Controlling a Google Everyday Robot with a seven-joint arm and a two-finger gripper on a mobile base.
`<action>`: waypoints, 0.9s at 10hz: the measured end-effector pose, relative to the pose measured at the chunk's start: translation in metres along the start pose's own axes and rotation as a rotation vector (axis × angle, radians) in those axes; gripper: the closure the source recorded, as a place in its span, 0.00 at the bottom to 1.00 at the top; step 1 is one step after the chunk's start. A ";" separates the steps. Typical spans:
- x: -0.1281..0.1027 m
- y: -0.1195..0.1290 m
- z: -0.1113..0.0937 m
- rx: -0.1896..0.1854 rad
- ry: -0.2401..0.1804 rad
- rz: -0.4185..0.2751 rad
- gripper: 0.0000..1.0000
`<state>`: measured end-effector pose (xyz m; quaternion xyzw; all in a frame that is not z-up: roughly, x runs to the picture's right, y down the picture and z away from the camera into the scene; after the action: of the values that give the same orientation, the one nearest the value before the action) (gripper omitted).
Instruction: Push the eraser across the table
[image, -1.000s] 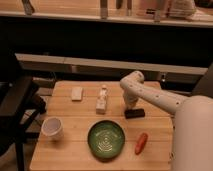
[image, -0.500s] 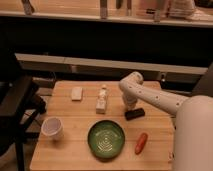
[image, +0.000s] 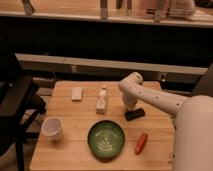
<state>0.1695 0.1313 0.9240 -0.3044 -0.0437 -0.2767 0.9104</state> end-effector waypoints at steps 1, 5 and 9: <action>0.000 0.000 0.000 -0.001 0.002 -0.006 0.97; -0.001 0.001 0.000 -0.001 0.007 -0.025 0.97; -0.002 0.002 0.000 -0.005 0.014 -0.053 0.97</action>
<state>0.1690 0.1332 0.9223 -0.3034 -0.0447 -0.3031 0.9023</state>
